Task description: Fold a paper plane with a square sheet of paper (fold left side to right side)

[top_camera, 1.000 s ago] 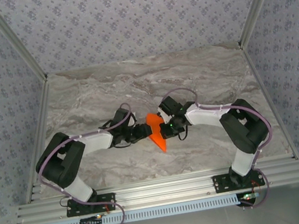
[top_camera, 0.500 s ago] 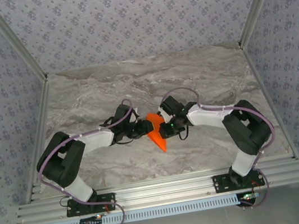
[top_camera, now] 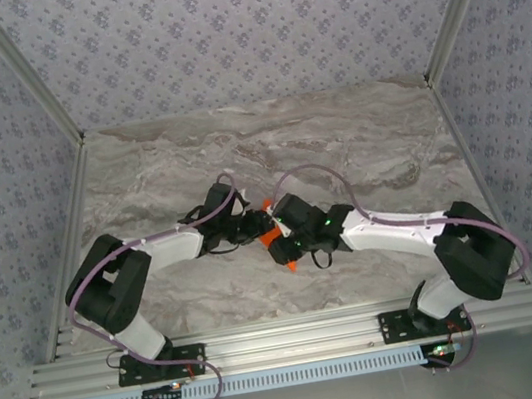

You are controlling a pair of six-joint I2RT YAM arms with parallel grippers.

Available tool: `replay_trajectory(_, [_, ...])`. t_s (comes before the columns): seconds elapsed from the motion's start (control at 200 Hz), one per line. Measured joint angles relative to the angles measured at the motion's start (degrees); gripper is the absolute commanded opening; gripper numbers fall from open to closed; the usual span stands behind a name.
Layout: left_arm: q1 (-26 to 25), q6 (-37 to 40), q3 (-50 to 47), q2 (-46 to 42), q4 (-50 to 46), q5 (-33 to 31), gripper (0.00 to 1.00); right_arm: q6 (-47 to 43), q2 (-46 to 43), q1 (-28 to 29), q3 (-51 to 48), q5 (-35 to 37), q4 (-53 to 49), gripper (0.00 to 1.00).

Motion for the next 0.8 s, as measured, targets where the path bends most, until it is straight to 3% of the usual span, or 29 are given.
replay_trajectory(0.29, [0.0,-2.1,1.5,0.3,-1.5,-0.4,0.33,1.5,6.3,2.6,0.1,7.9,0.7,0.48])
replay_trajectory(0.685, [0.0,-3.9,2.3,2.6,-3.8,-0.9,0.33,2.6,9.4,4.7,0.8,12.9,1.2,0.47])
replay_trajectory(0.804, [0.1,-4.5,2.4,2.6,-3.8,-0.8,0.25,3.0,9.4,5.6,0.9,13.7,1.2,0.48])
